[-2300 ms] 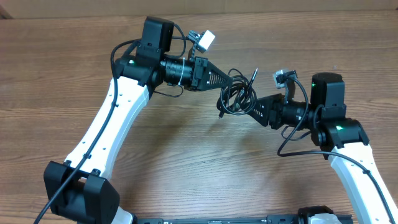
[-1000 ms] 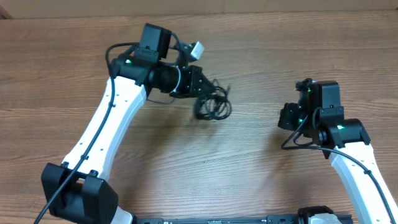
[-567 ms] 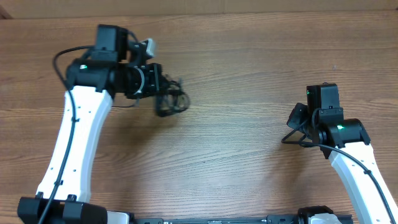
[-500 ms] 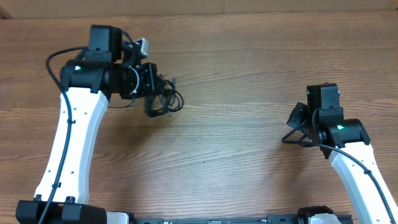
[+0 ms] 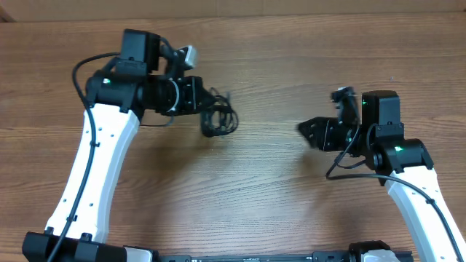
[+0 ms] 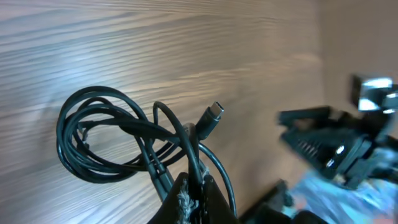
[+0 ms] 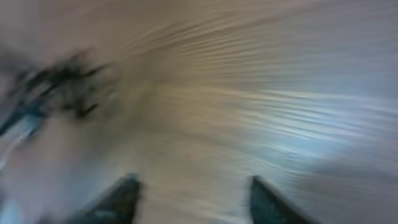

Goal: Untangle cables

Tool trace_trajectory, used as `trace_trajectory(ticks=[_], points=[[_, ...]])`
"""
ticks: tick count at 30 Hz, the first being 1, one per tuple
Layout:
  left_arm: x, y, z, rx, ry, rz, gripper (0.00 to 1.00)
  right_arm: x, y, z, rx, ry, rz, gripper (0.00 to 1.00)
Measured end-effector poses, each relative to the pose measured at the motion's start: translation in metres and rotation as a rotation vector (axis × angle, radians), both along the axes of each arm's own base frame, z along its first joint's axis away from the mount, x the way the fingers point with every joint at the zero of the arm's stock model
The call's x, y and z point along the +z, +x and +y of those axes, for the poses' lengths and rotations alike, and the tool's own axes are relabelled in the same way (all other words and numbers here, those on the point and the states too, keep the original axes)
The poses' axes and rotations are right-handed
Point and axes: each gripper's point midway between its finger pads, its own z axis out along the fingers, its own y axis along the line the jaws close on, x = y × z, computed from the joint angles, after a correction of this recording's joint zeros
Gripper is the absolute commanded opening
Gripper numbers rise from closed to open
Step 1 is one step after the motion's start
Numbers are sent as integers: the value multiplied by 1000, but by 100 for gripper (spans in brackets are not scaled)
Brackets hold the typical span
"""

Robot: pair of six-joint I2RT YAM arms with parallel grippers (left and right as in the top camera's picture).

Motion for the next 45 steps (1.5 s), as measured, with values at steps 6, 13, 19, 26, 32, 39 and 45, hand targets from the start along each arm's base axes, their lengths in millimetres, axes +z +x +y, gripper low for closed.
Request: trace_trajectory(ticks=[6,13,19,26,32,39,45], points=[[27,3,-28,-23,-176,0,4,22,-18,29,217,138,-73,62],[42,-2,-40,13,-299,114,4,43,-15,41,299,207,-180,59],[51,-5,-57,9,-353,148,4,55,-15,50,353,241,-246,58],[69,-18,-87,-76,-427,155,4,58,-19,59,394,246,-265,45],[76,-35,-100,-134,-469,219,4,59,-13,58,384,223,-294,18],[79,-39,-101,-148,-490,246,4,54,-7,53,345,184,-290,4],[61,-34,-95,-107,-401,208,4,26,0,35,172,68,-151,4]])
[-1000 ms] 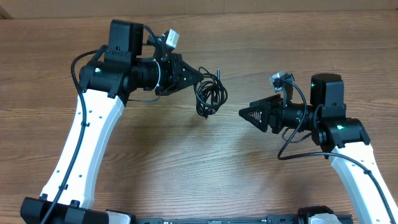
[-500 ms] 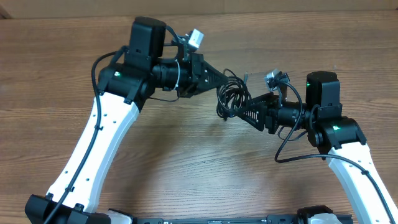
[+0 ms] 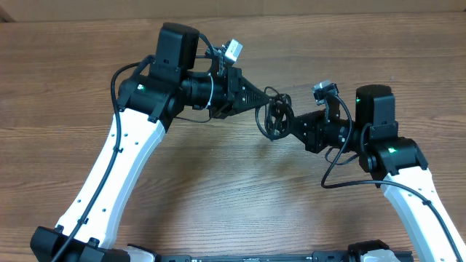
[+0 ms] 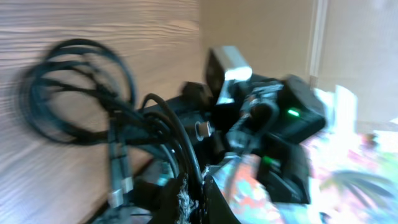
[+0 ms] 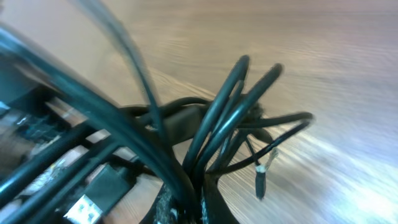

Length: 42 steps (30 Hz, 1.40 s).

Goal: Untangle cables

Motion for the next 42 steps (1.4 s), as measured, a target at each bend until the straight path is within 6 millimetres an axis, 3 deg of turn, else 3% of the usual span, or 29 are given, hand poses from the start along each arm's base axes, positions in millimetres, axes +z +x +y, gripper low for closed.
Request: trace_trajectory(ticks=[6,10,14,16,19,24,27,28,29,30,31,35,37,39,42], points=[[-37,9,24,85,173,18,4,-34,-7,-38,-244,-202,165,4],[-53,35,82,258,311,16,4,-81,-20,-101,-478,-458,311,4],[-79,41,130,386,512,51,4,-86,-17,-120,-558,-539,307,4],[-89,40,146,420,605,60,4,-84,-13,-119,-560,-525,292,4],[-96,38,162,450,697,62,4,-77,-4,-99,-492,-427,258,4],[-99,40,172,476,751,50,4,-39,9,-35,-229,-121,138,4],[-100,40,174,482,763,48,5,-16,3,-7,-76,21,93,4],[-100,40,174,483,765,47,4,-12,-2,-1,-38,54,94,7],[-100,41,175,485,768,46,4,-9,-6,4,-8,83,100,16],[-100,41,175,486,770,46,4,-7,-10,7,16,104,112,41],[-100,41,175,487,771,45,4,-7,-14,9,28,114,126,56],[-100,41,175,480,771,41,5,-18,-23,5,18,82,188,60],[-100,40,173,459,769,27,11,-27,-25,-2,-17,38,217,58],[-99,40,169,431,767,8,21,-36,-24,-10,-60,-13,236,59],[-98,38,160,370,768,-36,44,-49,-20,-25,-153,-93,265,64]])
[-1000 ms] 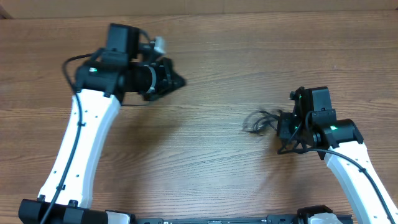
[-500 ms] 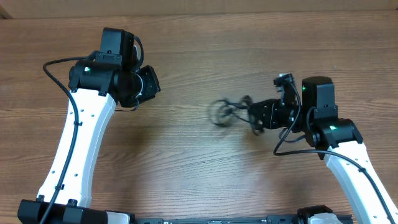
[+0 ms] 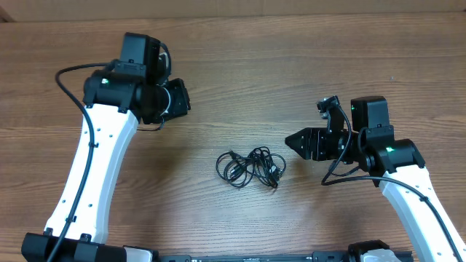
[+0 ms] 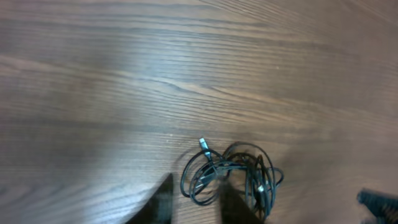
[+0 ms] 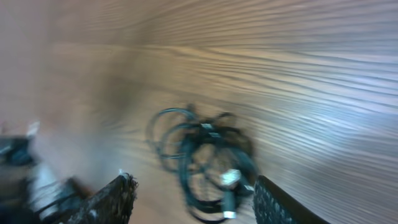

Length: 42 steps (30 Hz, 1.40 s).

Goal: Untangle cables

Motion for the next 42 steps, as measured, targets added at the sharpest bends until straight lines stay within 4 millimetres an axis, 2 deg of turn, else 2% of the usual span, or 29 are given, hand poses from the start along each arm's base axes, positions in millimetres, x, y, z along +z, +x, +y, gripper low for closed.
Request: trace_trajectory(ticks=[1,3,8,11,19,23,32,36,39,42], points=[[0,-1,-5,-23,1,-5,51,-4,2,-7,-43,-33,15,69],[1,-4,-16,-76,3,-17,56,-14,4,-24,-148,-105,56,75],[1,-15,-47,-186,6,-26,57,-30,5,-60,-355,-252,121,84],[-6,-23,-66,-240,8,-4,57,-32,6,-74,-429,-285,135,84],[-60,-43,-112,-245,7,215,61,-38,2,-122,-617,-313,202,88],[-86,-56,-132,-238,1,329,61,-39,0,-139,-685,-297,231,87],[-139,-86,-175,-300,-13,520,60,-39,-1,-142,-701,-274,243,86],[-158,-102,-180,-316,17,599,54,-39,-2,-142,-700,-274,246,86],[-166,-106,-181,-313,26,628,49,-39,-2,-141,-700,-273,247,86],[-169,-107,-181,-303,29,640,37,-39,-2,-141,-697,-268,248,86]])
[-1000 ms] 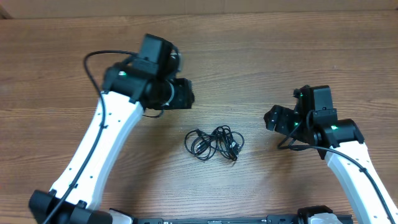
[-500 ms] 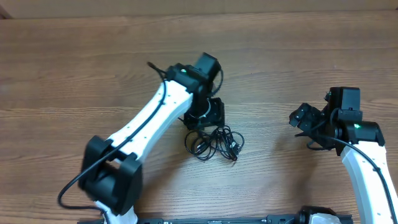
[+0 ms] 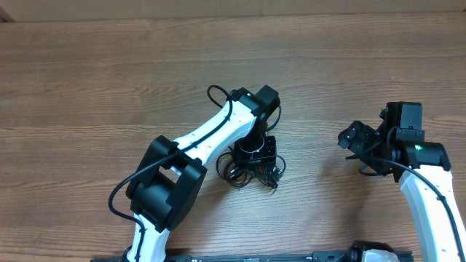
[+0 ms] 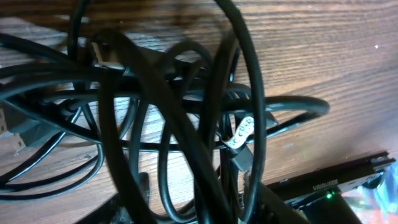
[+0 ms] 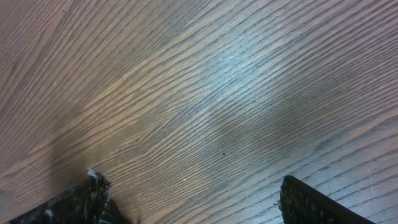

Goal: Untangle cables

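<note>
The tangle of black cables (image 3: 234, 172) lies on the wooden table (image 3: 109, 87), just front of its middle. My left gripper (image 3: 261, 156) is down on top of it. In the left wrist view the cable loops (image 4: 168, 93) fill the picture, and several strands pass between the spread fingers of the left gripper (image 4: 199, 214), which is open. A silver plug tip (image 4: 244, 128) shows among the strands. My right gripper (image 3: 351, 140) hangs to the right of the bundle, well apart from it. The right gripper (image 5: 199, 205) is wide open over bare wood.
The left arm's white links (image 3: 211, 138) stretch over the table from the front toward the bundle. The right arm (image 3: 422, 182) stands at the right front. Nothing but the cables lies on the wood.
My left gripper was up at the back left, away from the bundle; now it is down on the bundle with strands between its fingers. My right gripper has moved further right. The bundle stayed put.
First my left gripper held the bundle at the back left, with the right gripper open at a distance. Then both grippers were shut on it above the table's middle. Then it lay loose on the table, both grippers apart. Now the left gripper is on it.
</note>
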Tool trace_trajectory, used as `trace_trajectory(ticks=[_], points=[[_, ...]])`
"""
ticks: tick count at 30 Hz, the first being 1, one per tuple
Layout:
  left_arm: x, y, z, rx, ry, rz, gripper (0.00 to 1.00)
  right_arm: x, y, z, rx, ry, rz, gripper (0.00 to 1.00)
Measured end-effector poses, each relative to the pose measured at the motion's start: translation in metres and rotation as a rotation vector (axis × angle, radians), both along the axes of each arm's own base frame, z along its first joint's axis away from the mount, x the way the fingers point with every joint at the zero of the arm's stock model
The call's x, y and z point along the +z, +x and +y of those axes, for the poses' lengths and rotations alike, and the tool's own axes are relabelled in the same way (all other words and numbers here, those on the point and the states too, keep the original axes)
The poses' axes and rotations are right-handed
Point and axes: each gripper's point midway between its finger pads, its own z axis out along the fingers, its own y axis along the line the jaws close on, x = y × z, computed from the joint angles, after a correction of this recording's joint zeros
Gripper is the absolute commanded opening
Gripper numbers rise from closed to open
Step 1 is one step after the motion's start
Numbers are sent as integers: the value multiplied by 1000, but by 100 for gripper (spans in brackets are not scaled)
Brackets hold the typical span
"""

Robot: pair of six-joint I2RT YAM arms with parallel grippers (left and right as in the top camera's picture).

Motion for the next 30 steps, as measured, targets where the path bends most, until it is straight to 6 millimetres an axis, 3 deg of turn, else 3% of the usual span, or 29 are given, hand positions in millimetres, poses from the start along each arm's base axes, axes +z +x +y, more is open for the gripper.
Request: trace_trajectory(ticks=[4,6,14,17,23,30], points=[[-1,3,0,4,1,-14,12,0,0,0,1,2,0,86],[-3,8,0,2,5,-37,4,0,0,1,2,4,0,86],[-3,28,8,-11,-9,-100,4,0,-1,5,14,25,0,86],[4,41,8,-57,-38,-148,4,5,5,19,95,78,-37,86],[39,65,1,-229,-176,-280,4,23,13,55,322,212,-155,84],[103,64,-2,-367,-303,-443,4,51,12,94,558,376,-299,80]])
